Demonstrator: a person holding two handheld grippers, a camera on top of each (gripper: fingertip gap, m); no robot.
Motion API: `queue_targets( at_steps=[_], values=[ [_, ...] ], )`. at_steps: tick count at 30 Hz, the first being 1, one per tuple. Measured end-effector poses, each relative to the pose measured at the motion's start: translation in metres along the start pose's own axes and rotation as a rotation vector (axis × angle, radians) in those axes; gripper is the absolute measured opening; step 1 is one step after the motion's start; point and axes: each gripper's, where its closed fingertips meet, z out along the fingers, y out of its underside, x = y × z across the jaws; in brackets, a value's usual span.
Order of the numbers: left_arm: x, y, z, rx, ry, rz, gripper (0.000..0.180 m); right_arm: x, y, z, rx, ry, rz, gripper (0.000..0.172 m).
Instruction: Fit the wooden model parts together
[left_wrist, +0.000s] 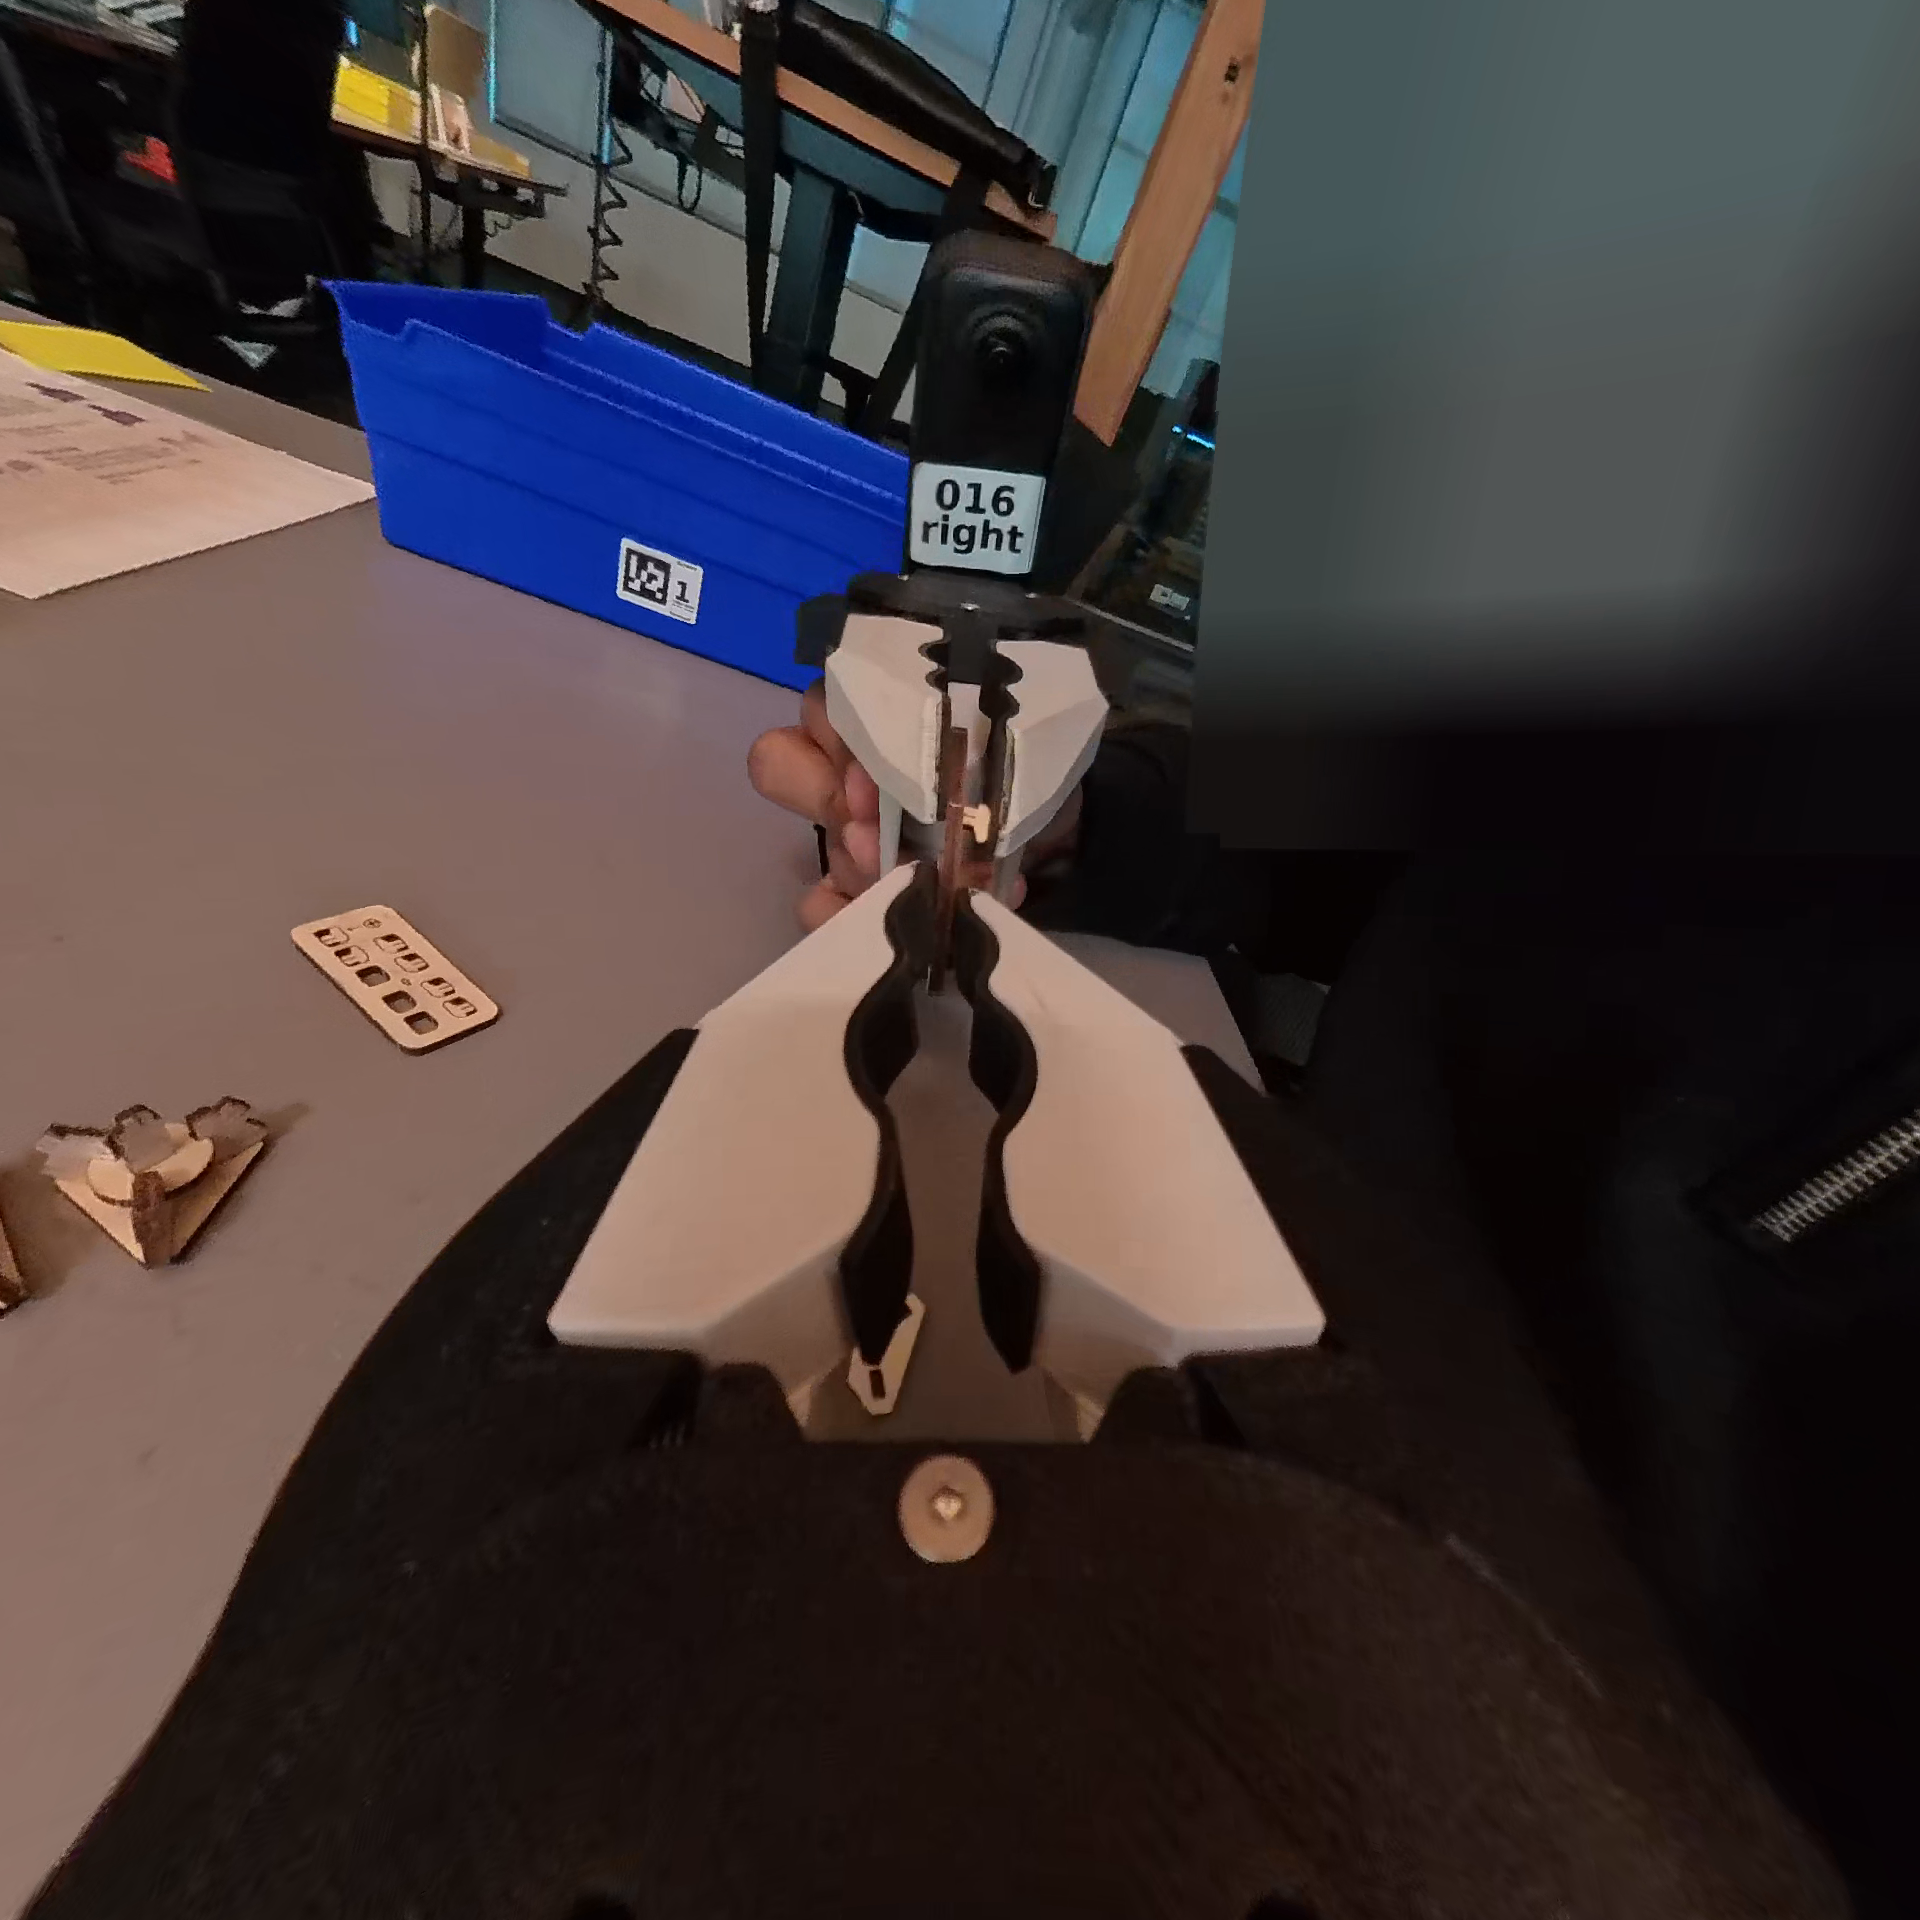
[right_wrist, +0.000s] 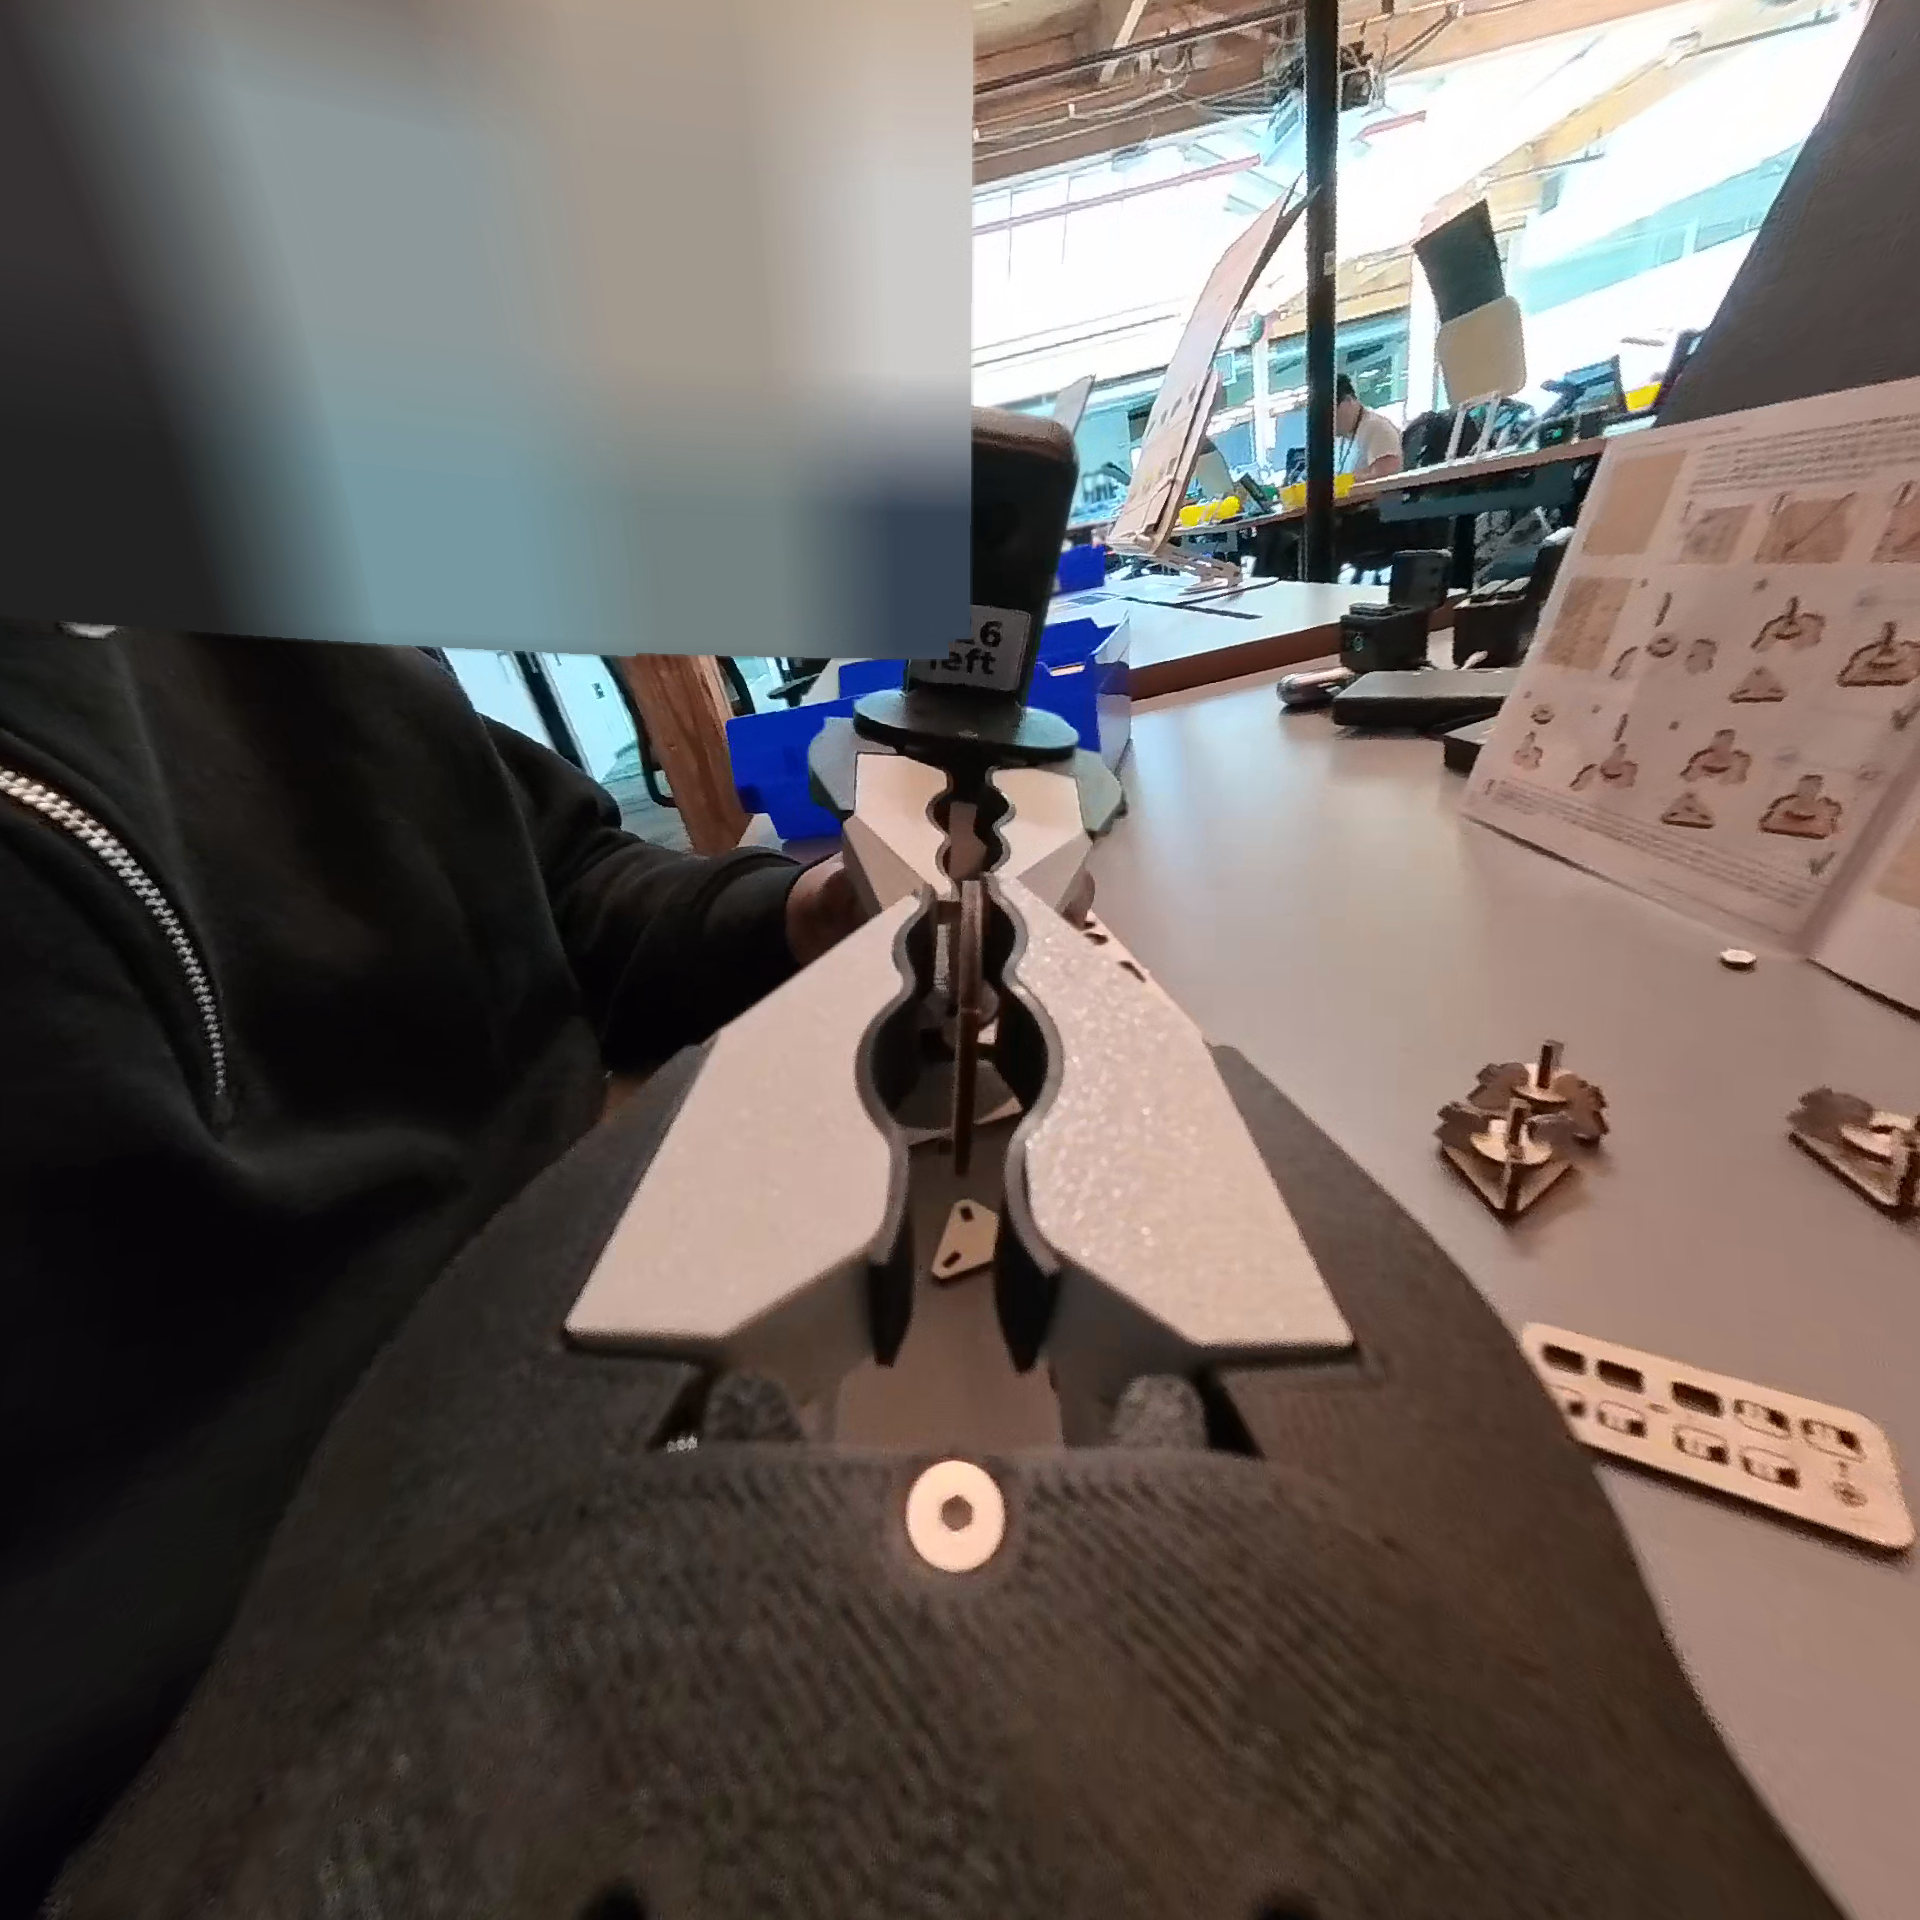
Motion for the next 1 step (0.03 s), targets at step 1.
queue_targets(
  at_steps=[1],
  values=[
    [-0.0001,-0.0001,-0.0001,-0.003,-0.007,0.014,0.000,-0.0002,-0.0001,-0.0001,0.002,-0.007,0.014,0.005]
  ],
)
